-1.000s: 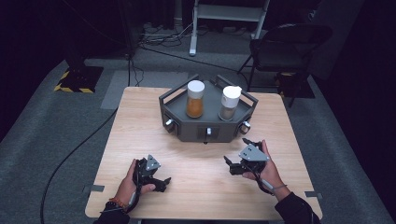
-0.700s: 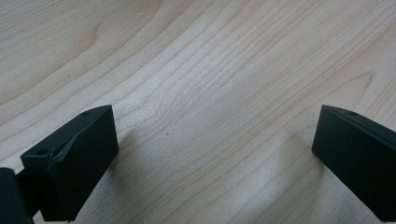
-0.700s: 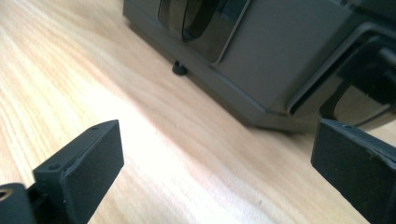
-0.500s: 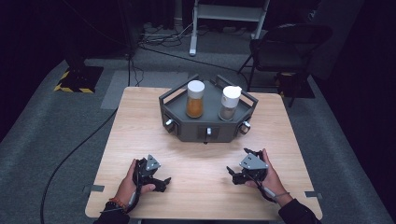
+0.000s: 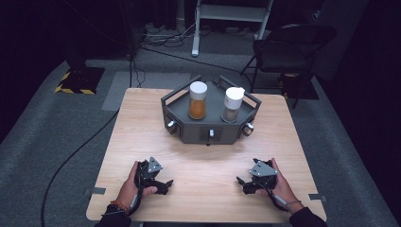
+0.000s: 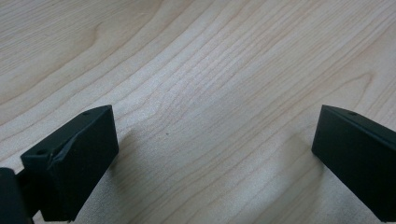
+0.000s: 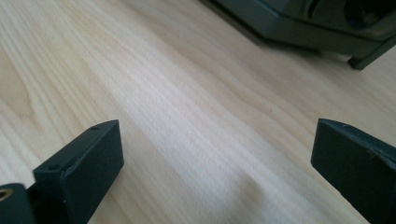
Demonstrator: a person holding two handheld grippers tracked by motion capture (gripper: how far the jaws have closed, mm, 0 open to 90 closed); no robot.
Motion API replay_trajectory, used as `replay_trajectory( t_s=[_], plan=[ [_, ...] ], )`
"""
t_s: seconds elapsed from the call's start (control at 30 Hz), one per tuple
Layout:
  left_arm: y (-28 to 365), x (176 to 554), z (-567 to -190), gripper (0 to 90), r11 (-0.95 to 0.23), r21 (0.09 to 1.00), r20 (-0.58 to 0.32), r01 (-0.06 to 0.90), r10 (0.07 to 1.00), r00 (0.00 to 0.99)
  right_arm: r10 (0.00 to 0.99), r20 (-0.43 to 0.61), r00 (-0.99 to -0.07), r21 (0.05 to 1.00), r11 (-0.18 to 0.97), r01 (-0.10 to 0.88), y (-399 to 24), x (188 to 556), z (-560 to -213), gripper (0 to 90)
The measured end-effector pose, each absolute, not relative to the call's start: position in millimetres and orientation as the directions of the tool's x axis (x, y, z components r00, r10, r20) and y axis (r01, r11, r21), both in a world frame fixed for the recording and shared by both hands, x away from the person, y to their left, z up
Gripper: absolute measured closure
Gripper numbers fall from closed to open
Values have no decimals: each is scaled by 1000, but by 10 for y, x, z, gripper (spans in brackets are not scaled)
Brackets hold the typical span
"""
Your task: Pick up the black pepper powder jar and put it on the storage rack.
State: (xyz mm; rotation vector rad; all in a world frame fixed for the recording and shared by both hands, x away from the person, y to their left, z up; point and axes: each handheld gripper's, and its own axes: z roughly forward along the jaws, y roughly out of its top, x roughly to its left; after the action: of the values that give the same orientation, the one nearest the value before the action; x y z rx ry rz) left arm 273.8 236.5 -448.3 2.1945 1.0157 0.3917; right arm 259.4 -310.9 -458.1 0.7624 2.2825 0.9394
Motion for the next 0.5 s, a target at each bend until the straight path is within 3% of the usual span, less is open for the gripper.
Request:
replay_trajectory(
  t_s=[0.5],
  plan=[
    [2365, 2738, -4484, 4, -465, 689, -12, 555, 759, 651, 695, -115, -710, 736, 540, 409, -3432, 2804, -4516, 3]
  ],
)
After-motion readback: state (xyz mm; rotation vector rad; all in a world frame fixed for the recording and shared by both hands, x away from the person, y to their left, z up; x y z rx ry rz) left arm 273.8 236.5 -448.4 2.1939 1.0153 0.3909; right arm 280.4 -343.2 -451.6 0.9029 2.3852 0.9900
